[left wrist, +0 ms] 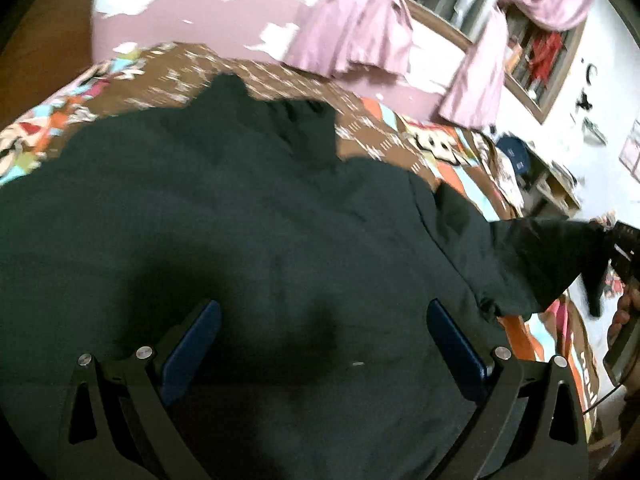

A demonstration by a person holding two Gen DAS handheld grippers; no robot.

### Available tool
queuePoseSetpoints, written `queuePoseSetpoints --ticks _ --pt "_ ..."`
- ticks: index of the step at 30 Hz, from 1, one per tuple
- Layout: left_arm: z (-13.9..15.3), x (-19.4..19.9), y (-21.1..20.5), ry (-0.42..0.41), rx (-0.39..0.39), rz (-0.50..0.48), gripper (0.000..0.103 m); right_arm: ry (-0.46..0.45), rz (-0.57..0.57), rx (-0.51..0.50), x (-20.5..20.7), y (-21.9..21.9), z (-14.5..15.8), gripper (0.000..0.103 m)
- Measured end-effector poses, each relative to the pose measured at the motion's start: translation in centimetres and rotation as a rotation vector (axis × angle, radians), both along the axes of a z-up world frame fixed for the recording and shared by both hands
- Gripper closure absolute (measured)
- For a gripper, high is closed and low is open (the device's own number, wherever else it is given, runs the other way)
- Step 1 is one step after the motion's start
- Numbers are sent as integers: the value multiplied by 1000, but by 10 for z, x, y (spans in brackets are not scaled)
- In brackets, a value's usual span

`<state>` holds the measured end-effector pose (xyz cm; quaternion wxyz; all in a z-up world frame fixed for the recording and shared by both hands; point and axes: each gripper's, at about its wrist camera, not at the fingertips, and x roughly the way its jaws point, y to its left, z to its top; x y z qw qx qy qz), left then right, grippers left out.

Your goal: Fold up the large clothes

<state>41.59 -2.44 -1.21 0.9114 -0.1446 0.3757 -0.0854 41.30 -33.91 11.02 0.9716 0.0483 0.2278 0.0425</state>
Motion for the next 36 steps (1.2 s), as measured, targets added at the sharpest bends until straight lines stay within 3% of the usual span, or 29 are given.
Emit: queuePoseSetpoints --ticks 4,9,11,14,15,16,18,20,22,24,28,31,34,36 --pt "26 -24 53 -17 -33 62 2 -17 219 -219 -24 104 -14 95" --pt "45 -66 128 -36 -106 150 2 -7 513 -545 -65 206 -71 95" --pt "48 -82 153 -45 -131 170 2 31 609 -655 -79 232 -101 95" --pt "47 -101 179 -54 -158 169 2 163 739 -793 -92 267 -159 95" --pt "46 -106 187 -62 -167 165 2 207 763 -815 -95 273 -175 88" --pt "44 -109 190 -66 -173 162 2 248 784 -815 -94 276 -188 76" --pt "35 -114 198 -59 -198 156 2 242 781 -781 -97 276 -196 67" --pt "25 -116 203 -36 -228 148 2 240 796 -722 -96 270 -192 57" --pt "16 -117 204 -27 -254 134 2 226 817 -624 -94 259 -182 36" --pt "13 -121 203 -47 -269 122 2 190 806 -539 -89 243 -168 27" --pt "12 -121 201 -65 -271 97 2 131 679 -344 -59 217 -136 22" --pt "13 -110 193 -24 -225 80 2 153 537 -310 -20 212 -120 20" --pt "8 -95 179 25 -109 76 2 187 397 -319 19 213 -121 20" --pt "2 -82 164 85 0 70 2 225 365 -312 38 213 -126 20"
